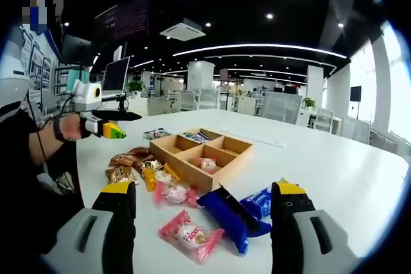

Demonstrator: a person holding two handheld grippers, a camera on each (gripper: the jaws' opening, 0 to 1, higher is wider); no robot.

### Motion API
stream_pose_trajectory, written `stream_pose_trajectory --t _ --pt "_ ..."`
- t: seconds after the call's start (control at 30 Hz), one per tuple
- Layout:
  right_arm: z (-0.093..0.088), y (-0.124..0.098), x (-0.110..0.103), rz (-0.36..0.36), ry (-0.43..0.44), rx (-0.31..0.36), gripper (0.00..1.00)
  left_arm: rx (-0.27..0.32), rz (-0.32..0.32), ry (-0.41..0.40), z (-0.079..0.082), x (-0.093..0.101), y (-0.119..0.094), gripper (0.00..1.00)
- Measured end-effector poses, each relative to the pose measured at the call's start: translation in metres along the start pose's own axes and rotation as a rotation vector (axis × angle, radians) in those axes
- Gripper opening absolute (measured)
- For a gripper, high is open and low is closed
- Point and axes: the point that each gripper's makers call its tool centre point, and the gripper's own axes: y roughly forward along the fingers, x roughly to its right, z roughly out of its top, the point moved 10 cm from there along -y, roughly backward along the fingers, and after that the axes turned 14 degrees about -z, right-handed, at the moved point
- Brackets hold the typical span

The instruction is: Pick up the scattered marshmallows, QQ candies, Oreo cookies, and mixed nuts on the table and sort them into separate containers

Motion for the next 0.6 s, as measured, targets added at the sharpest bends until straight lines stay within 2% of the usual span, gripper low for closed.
stream_pose_trajectory --t 0.6 --pt "0.0 0.001 -0.002 0.002 -0.01 -0.005 0.82 -0.009 0.054 0.01 0.001 -0.003 -0.013 0.97"
